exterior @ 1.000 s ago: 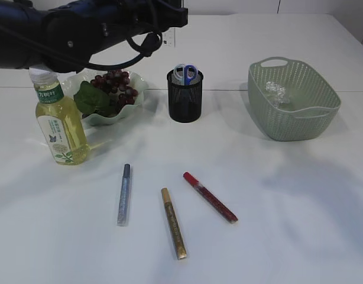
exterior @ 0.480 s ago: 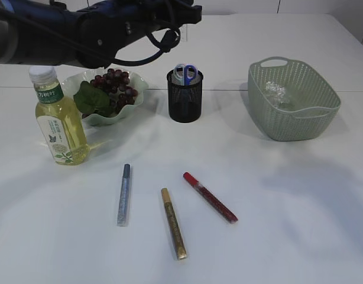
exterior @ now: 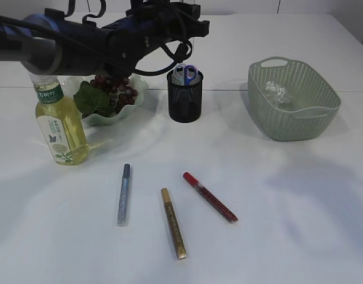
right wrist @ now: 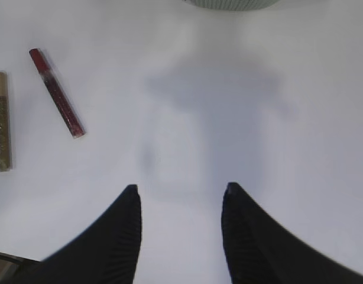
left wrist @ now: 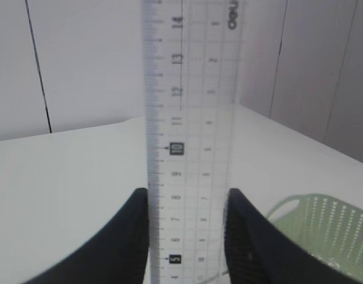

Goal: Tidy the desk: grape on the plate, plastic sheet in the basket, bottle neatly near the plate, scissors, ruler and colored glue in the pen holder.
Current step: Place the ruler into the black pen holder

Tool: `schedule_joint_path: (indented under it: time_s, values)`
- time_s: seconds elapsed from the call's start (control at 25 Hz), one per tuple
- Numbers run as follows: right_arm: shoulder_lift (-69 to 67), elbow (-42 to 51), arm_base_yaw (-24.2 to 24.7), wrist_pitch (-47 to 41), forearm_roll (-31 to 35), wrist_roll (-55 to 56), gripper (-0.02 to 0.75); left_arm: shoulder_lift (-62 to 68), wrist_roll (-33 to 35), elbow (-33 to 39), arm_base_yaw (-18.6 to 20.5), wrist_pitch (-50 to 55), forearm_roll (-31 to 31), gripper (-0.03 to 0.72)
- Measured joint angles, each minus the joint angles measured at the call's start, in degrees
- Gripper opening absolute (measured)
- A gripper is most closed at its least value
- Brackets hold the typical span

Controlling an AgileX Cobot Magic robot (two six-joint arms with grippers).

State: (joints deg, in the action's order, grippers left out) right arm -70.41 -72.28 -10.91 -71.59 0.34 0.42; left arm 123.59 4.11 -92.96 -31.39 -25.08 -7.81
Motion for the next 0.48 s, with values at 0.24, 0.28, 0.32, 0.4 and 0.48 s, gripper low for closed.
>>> schedule_joint_path:
  time_s: [0.24,0.28,0.32,0.4,0.48]
  values:
    - [0.00,0.00,0.00,0.00,-0.76,0.00,0.363,4.77,-0.10,-2.46,1.77,0.71,-1.38,0.281]
    - [0.00,0.00,0.00,0.00,-0.89,0.00,0.363,5.39,-0.19,-3.09,1.92,0.96,-1.64,0.281]
    - [0.00,0.00,0.00,0.00,-1.02,0.00,0.363,6.11,-0.22,-3.74,2.01,1.47,-1.64,0.281]
    - [0.00,0.00,0.00,0.00,-1.36,0.00,0.363,7.15,-0.33,-4.90,2.01,2.12,-1.76,0.281]
    - [0.00,0.00,0.00,0.00,-1.91,0.00,0.363,8.14,-0.33,-5.91,2.01,2.23,-1.76,0.281]
